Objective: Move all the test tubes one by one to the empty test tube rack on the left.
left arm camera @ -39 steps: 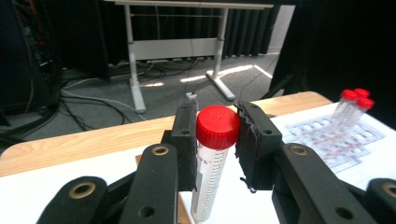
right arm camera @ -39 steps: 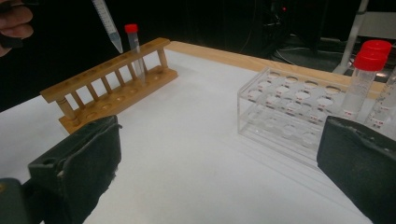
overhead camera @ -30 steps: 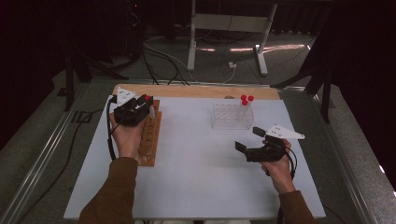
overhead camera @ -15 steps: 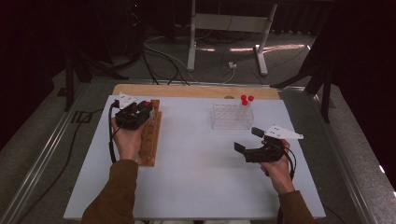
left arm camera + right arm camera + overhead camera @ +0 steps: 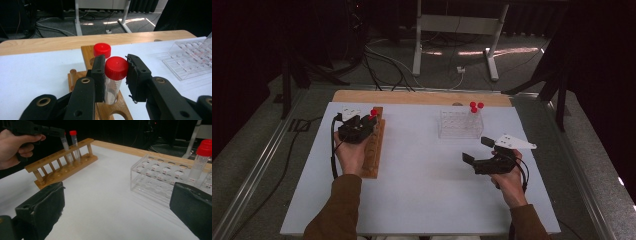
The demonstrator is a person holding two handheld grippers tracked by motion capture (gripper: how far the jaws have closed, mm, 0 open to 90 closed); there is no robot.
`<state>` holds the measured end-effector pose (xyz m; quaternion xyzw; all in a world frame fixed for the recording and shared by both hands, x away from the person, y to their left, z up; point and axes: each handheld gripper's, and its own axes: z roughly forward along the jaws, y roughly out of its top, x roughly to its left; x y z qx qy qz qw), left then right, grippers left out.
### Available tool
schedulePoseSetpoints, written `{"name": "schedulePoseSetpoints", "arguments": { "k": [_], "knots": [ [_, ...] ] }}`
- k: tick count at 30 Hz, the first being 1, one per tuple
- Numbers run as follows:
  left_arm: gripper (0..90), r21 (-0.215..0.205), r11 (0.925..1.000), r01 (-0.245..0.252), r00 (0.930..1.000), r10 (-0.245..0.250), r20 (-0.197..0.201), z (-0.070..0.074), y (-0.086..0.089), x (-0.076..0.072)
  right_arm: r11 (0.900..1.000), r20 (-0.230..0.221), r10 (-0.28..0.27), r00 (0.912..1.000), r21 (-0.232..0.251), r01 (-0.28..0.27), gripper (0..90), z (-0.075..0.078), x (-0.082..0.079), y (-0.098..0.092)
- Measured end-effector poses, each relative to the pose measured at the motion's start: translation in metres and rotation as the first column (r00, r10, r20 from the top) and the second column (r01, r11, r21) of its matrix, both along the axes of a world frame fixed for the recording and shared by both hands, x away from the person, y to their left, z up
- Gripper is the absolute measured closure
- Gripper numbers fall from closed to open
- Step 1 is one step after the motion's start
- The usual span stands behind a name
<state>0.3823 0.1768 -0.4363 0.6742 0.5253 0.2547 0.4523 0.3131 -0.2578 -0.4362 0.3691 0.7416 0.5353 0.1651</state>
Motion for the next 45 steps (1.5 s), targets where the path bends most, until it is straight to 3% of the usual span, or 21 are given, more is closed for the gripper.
{"name": "schedulePoseSetpoints", "arguments": {
  "k": [22,28,34,37,39,45],
  "knots": [
    [68.5,-0.004,0.9999,0.014,0.9997,-0.014,-0.019,-0.010,0.001,-0.001,1.000,0.004,0.006,1.0000,-0.002,-0.006,0.0,0.000,0.000,0.001],
    [53.3,-0.021,0.9997,0.015,0.9998,-0.015,-0.012,-0.010,0.002,-0.003,1.000,0.006,0.004,1.0000,0.002,-0.004,0.0,0.000,0.000,0.000],
    [31.1,-0.081,0.9966,0.016,0.9999,-0.016,0.005,-0.002,0.009,-0.011,1.000,0.009,0.001,1.0000,0.006,-0.001,0.0,0.001,-0.001,-0.001],
    [20.8,-0.080,0.9966,0.020,0.9997,-0.019,0.014,0.003,0.012,-0.018,1.000,0.010,-0.001,0.9999,0.008,0.001,0.0,0.001,-0.001,-0.001],
    [16.8,-0.091,0.9955,0.026,0.9994,-0.024,0.025,0.006,0.015,-0.024,1.000,0.011,-0.003,0.9999,0.008,0.003,0.0,0.001,-0.001,-0.001],
    [16.7,-0.146,0.9865,0.075,0.9947,-0.064,0.080,0.011,0.024,-0.044,1.000,0.016,-0.003,0.9999,0.010,0.003,0.0,0.002,-0.001,-0.001]
  ]
}}
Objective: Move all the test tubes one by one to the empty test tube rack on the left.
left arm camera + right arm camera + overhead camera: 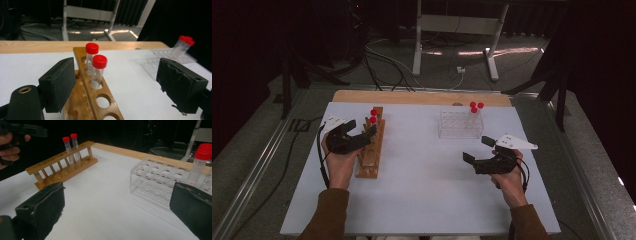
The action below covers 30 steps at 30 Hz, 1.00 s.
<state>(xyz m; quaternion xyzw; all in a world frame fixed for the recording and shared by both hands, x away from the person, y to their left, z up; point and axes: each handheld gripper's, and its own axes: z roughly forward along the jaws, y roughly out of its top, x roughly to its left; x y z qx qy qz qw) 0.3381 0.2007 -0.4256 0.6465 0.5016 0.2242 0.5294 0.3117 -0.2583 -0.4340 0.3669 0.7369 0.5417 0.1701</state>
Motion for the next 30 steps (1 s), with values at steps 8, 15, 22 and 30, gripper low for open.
{"name": "schedulePoseSetpoints", "arguments": {
  "k": [8,15,22,30],
  "knots": [
    [14.7,-0.021,0.9997,0.013,0.9990,-0.012,0.044,0.001,0.011,-0.024,1.000,0.008,-0.026,0.9996,0.014,0.026,0.0,0.003,-0.001,-0.004],
    [1.0,0.021,0.9997,0.009,0.9983,-0.010,0.057,0.001,0.013,-0.039,0.999,0.020,-0.043,0.9989,0.010,0.042,0.0,0.008,0.000,-0.004],
    [0.5,0.025,0.9996,0.013,0.9957,-0.016,0.091,0.004,0.011,-0.047,0.996,0.045,-0.083,0.9955,0.026,0.082,0.0,0.018,0.003,-0.010],
    [0.5,0.009,0.9999,0.005,0.9935,-0.006,0.114,0.010,0.009,-0.051,0.990,0.023,-0.143,0.9895,-0.009,0.143,1.2,0.017,0.019,-0.012]
  ]
}}
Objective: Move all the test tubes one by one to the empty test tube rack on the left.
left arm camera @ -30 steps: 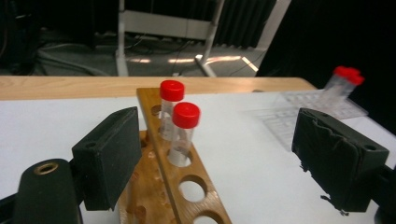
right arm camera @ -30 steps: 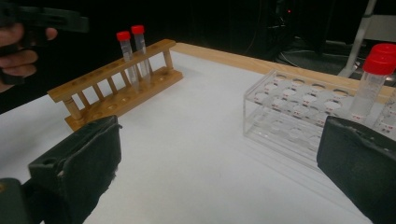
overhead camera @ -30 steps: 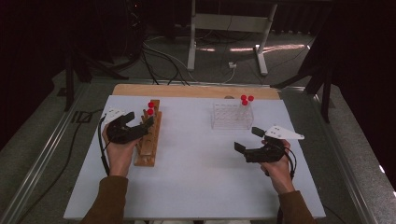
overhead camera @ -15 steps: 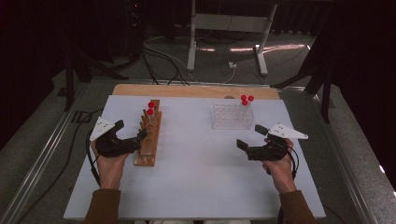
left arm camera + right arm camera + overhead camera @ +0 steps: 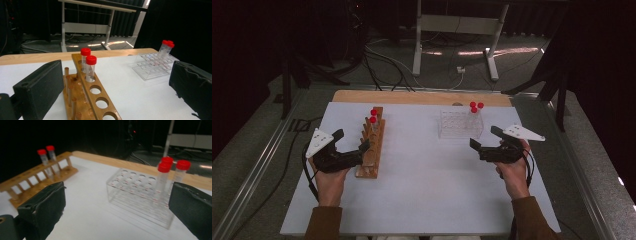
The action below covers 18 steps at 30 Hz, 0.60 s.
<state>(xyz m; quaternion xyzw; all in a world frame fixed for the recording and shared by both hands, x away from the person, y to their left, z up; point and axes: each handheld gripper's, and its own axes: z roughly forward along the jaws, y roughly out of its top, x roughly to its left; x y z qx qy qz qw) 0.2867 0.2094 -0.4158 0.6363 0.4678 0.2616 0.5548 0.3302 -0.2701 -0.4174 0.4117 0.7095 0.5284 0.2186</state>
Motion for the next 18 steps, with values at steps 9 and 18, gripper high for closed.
{"name": "schedulePoseSetpoints", "arguments": {
  "k": [9,18],
  "knots": [
    [0.6,0.007,0.9999,0.010,1.0000,-0.010,0.002,0.001,-0.005,-0.004,0.997,-0.012,-0.046,0.9989,-0.066,0.045,2.8,0.002,0.021,0.001],
    [0.6,-0.035,0.9994,0.005,0.9998,-0.006,-0.018,0.002,0.000,-0.006,0.985,-0.028,-0.126,0.9916,-0.119,0.122,7.7,0.000,0.055,0.001]
  ]
}}
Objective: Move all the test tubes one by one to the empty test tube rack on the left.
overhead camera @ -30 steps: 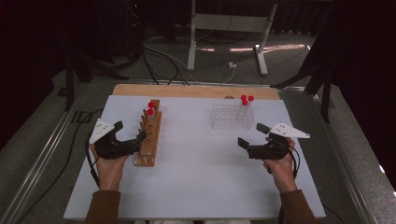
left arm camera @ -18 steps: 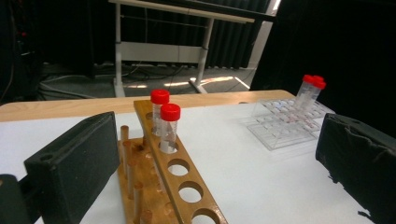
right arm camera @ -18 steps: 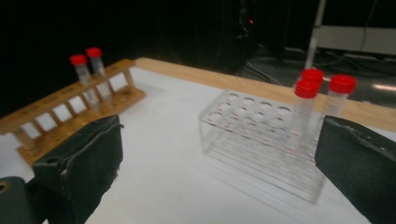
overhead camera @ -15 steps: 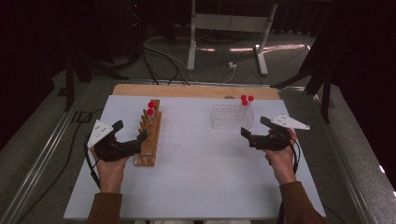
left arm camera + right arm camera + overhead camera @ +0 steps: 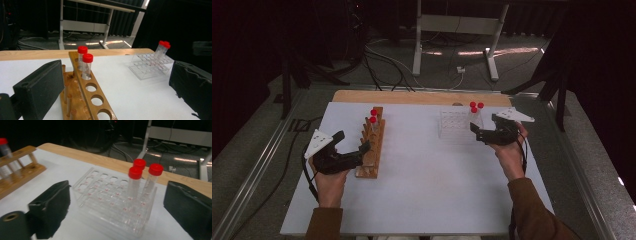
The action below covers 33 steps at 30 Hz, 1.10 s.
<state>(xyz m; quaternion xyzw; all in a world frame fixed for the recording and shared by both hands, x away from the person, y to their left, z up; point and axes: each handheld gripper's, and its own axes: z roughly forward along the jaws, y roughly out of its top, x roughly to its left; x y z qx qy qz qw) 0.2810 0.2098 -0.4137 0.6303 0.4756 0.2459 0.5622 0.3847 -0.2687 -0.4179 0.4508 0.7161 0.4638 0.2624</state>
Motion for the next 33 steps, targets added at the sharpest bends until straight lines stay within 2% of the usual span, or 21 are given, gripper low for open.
{"name": "schedulePoseSetpoints", "arguments": {
  "k": [4,9,13,16,19,22,26,33],
  "knots": [
    [0.6,-0.017,0.9998,-0.007,1.0000,0.007,0.005,0.001,0.003,-0.002,1.000,-0.006,-0.019,0.9998,-0.025,0.019,10.4,-0.006,0.015,0.004],
    [0.6,-0.023,0.9997,-0.005,0.9999,0.006,0.012,0.002,0.003,-0.005,0.998,-0.015,-0.054,0.9984,-0.020,0.054,19.0,-0.018,0.028,0.009],
    [0.6,-0.024,0.9997,-0.008,0.9998,0.008,0.015,0.003,0.004,-0.006,0.997,-0.032,-0.077,0.9965,-0.024,0.076,34.3,-0.031,0.038,0.013],
    [0.6,-0.030,0.9994,-0.015,0.9996,0.016,0.022,0.004,0.006,-0.007,0.995,-0.025,-0.084,0.9962,-0.047,0.083,44.6,-0.038,0.042,0.016],
    [0.6,-0.039,0.9990,-0.021,0.9994,0.022,0.028,0.005,0.007,-0.008,0.995,-0.030,-0.091,0.9954,-0.037,0.090,54.2,-0.043,0.047,0.018],
    [0.6,-0.038,0.9989,-0.026,0.9993,0.027,0.027,0.005,0.009,-0.008,0.991,-0.040,-0.120,0.9920,-0.059,0.117,60.0,-0.047,0.051,0.020],
    [0.6,-0.041,0.9987,-0.032,0.9993,0.032,0.016,0.003,0.012,-0.008,0.988,-0.055,-0.146,0.9878,-0.058,0.143,61.8,-0.053,0.056,0.018],
    [0.6,-0.045,0.9984,-0.034,0.9992,0.035,0.019,0.003,0.014,-0.009,0.984,-0.052,-0.175,0.9831,-0.051,0.173,69.0,-0.058,0.062,0.020]
  ]
}}
